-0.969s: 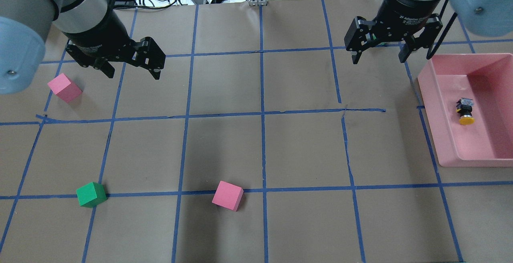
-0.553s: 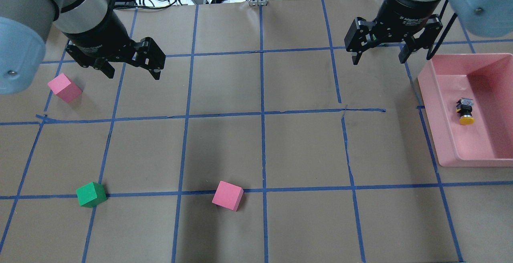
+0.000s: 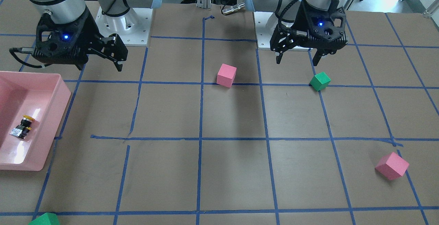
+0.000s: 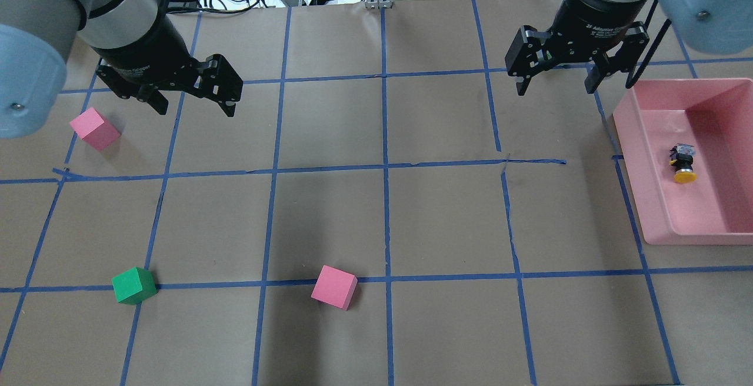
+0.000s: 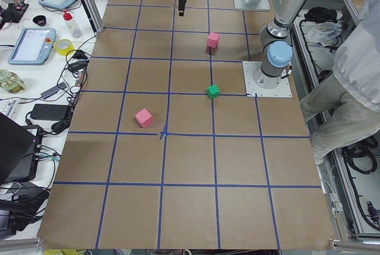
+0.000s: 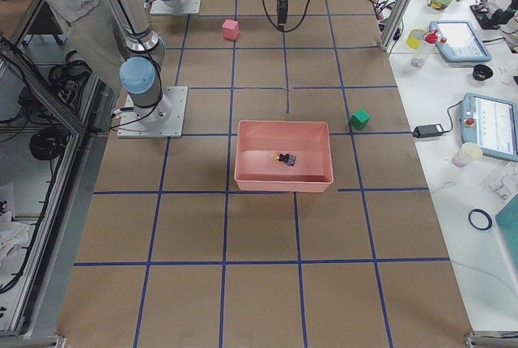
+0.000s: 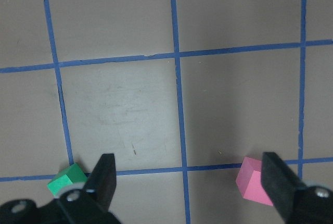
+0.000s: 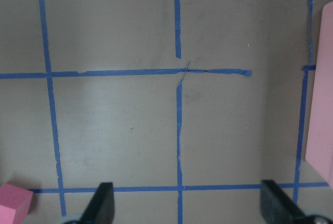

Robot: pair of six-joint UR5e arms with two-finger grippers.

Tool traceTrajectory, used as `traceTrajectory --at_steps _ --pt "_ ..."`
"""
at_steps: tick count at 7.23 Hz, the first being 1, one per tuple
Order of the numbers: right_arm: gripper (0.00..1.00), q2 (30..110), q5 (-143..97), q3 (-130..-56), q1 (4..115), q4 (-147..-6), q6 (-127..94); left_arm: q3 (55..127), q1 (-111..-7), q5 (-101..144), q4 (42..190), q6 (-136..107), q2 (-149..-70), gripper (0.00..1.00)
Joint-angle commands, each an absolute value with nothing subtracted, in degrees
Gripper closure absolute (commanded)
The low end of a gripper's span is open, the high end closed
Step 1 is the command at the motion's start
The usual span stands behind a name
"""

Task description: Align button upright

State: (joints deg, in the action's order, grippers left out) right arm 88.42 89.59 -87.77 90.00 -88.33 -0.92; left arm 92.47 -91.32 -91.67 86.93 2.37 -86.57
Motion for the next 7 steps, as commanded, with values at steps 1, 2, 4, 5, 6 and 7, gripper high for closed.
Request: traceTrajectory --at_steps 1,2,4,5,6,7 --pt "0.0 88.42 89.74 -87.8 90.0 -88.33 -0.88 92.46 -91.32 -91.67 86.92 2.37 -86.57 0.0" --pt "0.0 88.42 89.74 -87.8 90.0 -88.33 -0.88 92.55 -91.32 -91.67 86.92 2.37 -86.57 0.0" --pt "0.0 88.33 89.82 -87.8 89.83 -88.68 -0.53 92.46 -91.32 -91.58 86.92 2.37 -86.57 0.0" --pt "0.0 88.24 90.26 -87.8 89.48 -89.38 1.3 92.46 -91.23 -91.58 86.84 2.37 -86.75 0.0" --pt "0.0 87.98 90.35 -87.8 87.65 -89.56 1.58 92.55 -91.23 -91.58 86.05 2.37 -87.01 0.0" --pt "0.0 87.8 90.26 -87.8 83.97 -89.65 2.8 92.46 -90.53 -91.32 86.04 2.37 -87.27 0.0"
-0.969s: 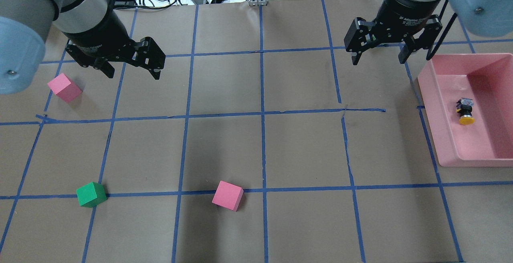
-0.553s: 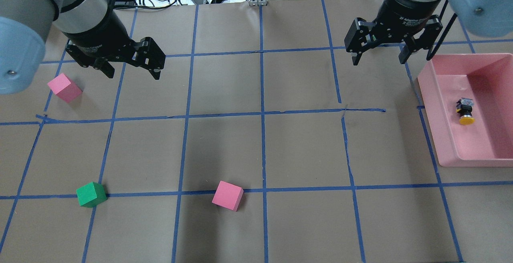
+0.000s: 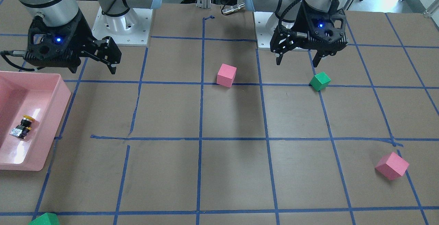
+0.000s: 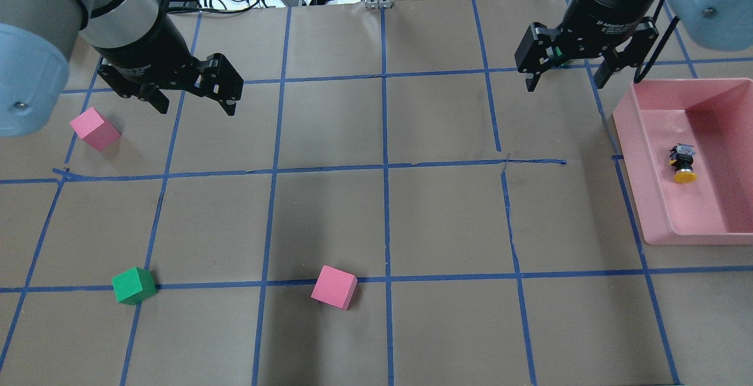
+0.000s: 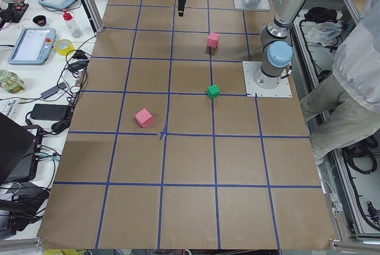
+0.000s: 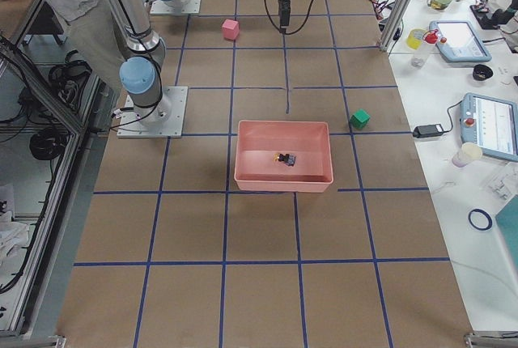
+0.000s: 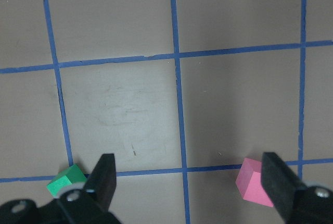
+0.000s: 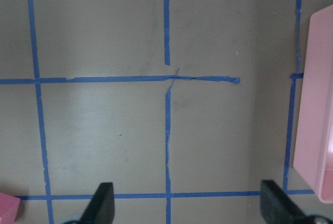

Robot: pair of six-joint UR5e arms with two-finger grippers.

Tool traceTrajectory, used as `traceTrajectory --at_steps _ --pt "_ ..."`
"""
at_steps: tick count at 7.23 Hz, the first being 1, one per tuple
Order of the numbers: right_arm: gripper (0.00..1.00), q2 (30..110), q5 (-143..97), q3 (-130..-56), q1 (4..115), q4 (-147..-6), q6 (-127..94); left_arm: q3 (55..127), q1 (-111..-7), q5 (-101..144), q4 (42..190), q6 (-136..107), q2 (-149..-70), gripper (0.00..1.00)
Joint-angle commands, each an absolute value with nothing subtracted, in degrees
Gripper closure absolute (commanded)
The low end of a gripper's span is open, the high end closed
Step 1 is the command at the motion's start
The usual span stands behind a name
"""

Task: Align button upright
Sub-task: 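Move the right gripper over the pink tray toward the yellow-capped button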

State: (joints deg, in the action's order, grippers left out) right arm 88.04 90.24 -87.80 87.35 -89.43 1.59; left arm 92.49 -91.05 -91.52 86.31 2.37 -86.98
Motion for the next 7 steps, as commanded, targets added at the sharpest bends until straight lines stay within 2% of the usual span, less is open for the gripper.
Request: traceTrajectory --at_steps 1,5,7 --pt "0.0 87.72 90.26 -88.41 79.41 -89.65 5.86 92.37 -90.44 -91.14 85.96 2.37 -87.28 0.0" --pt "0.0 80.97 96.2 -88.68 68.84 -94.65 9.93 92.37 -90.53 -91.14 85.96 2.29 -87.54 0.0" --pt "0.0 79.11 99.57 -90.77 66.63 -104.71 14.29 91.94 -90.61 -91.06 85.87 2.29 -87.36 0.0"
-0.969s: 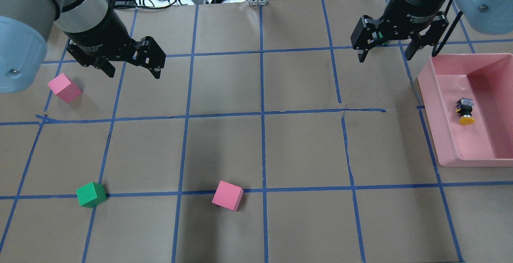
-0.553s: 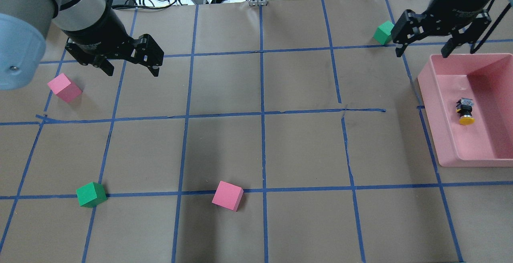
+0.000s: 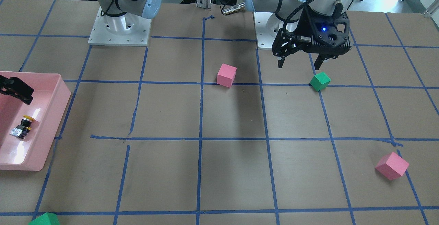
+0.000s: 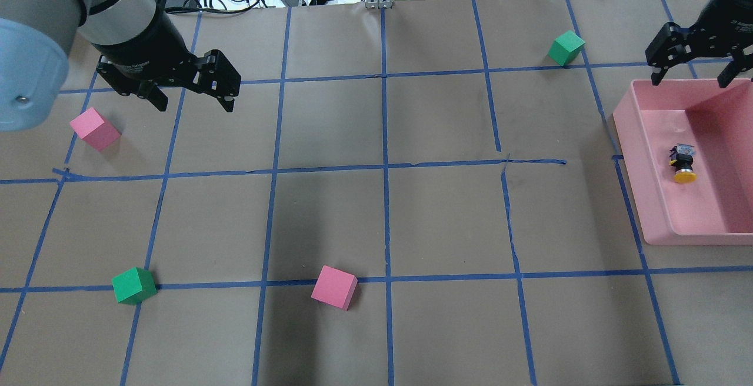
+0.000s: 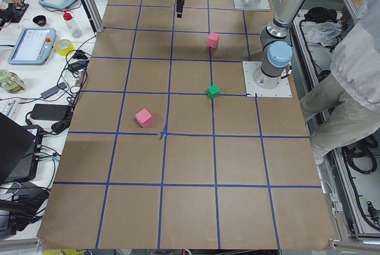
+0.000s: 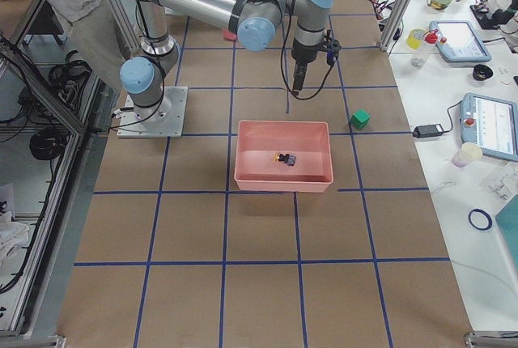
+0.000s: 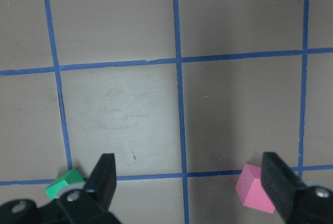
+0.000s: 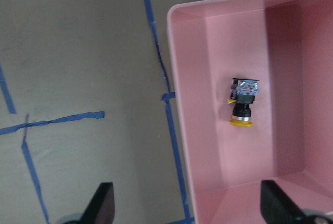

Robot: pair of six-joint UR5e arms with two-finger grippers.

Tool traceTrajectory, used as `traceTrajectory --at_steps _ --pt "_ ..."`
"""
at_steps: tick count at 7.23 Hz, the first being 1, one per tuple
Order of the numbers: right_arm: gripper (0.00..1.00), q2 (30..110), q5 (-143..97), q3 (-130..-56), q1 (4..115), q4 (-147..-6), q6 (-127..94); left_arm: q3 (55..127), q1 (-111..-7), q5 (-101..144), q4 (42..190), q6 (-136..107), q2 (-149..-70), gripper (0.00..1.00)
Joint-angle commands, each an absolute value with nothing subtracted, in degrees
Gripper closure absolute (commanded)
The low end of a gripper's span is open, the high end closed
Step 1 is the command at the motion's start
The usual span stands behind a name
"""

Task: Align button upright
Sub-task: 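Move the right gripper over the pink tray toward the yellow-capped button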

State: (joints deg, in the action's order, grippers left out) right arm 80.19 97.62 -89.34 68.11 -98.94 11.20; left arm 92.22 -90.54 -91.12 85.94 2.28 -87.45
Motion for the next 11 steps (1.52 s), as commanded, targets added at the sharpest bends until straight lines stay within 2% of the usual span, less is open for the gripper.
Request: traceTrajectory --at_steps 1,3,6,9,11 --pt "0.0 79.1 99.58 -93.14 65.49 -107.64 15.11 91.85 -90.53 -90.88 85.87 2.29 -86.75 0.0" --pt "0.0 78.23 98.7 -96.93 61.54 -110.21 15.38 92.72 -90.53 -91.05 83.6 2.37 -87.01 0.0" --pt "0.0 73.05 98.62 -97.82 57.41 -113.47 17.75 92.72 -90.7 -91.14 83.76 2.37 -86.05 0.0" --pt "0.0 70.23 98.35 -99.3 57.13 -113.55 18.1 92.81 -90.62 -91.14 84.02 2.37 -86.31 0.0" --pt "0.0 69.44 97.39 -102.2 57.13 -119.66 18.28 92.81 -90.62 -91.23 84.29 2.37 -86.22 0.0"
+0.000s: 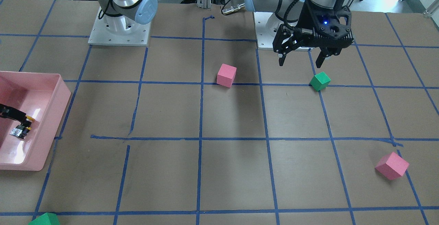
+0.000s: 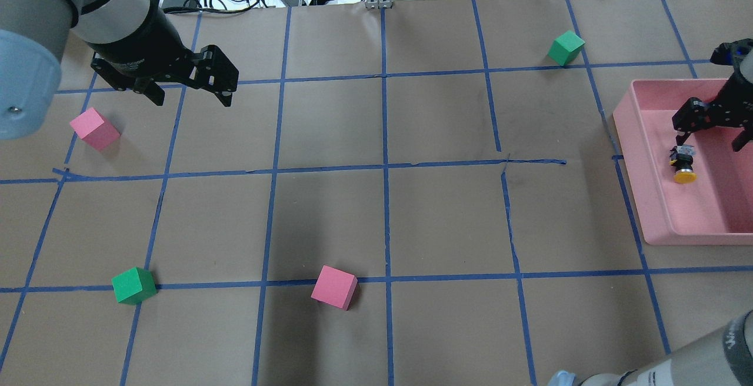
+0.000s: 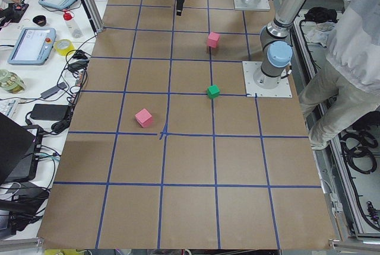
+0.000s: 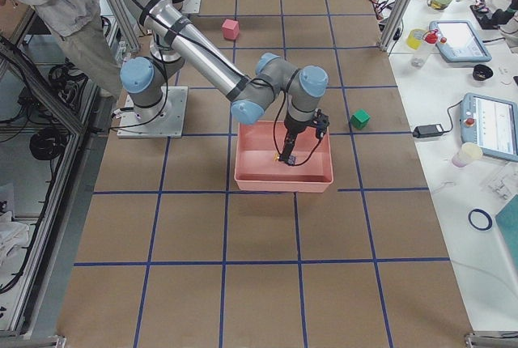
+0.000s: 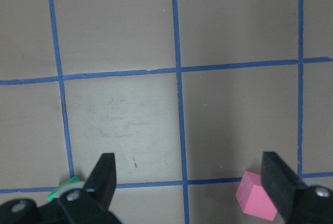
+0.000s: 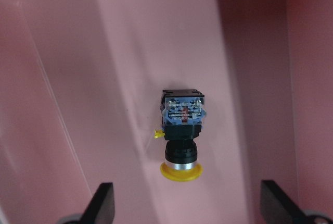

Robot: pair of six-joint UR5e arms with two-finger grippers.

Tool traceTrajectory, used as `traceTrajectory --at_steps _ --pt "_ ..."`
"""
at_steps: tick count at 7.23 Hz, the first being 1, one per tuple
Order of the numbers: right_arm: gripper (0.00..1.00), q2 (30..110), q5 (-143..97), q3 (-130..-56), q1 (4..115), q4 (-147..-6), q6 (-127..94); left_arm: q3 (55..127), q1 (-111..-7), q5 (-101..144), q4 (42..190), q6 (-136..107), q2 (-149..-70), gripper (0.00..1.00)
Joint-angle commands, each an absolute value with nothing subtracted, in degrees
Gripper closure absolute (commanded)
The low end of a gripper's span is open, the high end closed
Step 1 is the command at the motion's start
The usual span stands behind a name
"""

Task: Align button upright
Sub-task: 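Lower the right gripper and grasp the button by its yellow cap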

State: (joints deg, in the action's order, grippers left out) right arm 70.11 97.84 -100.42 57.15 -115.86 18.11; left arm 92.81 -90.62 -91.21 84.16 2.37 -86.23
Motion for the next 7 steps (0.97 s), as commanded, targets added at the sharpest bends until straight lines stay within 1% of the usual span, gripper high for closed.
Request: traceTrajectory --at_steps 1,4,5,7 --pt "0.0 69.26 97.99 -103.26 57.13 -120.66 20.28 92.81 -90.62 -91.23 84.29 2.37 -86.22 0.0" --pt "0.0 68.04 97.29 -103.27 57.13 -121.11 20.74 92.99 -90.62 -91.14 84.29 2.37 -86.22 0.0" --pt "0.0 66.81 97.38 -103.18 57.13 -123.72 23.27 92.99 -90.62 -91.14 84.29 2.37 -86.22 0.0" --pt "0.0 65.92 97.29 -103.27 57.04 -124.54 25.4 92.99 -90.62 -91.23 84.29 2.37 -86.22 0.0"
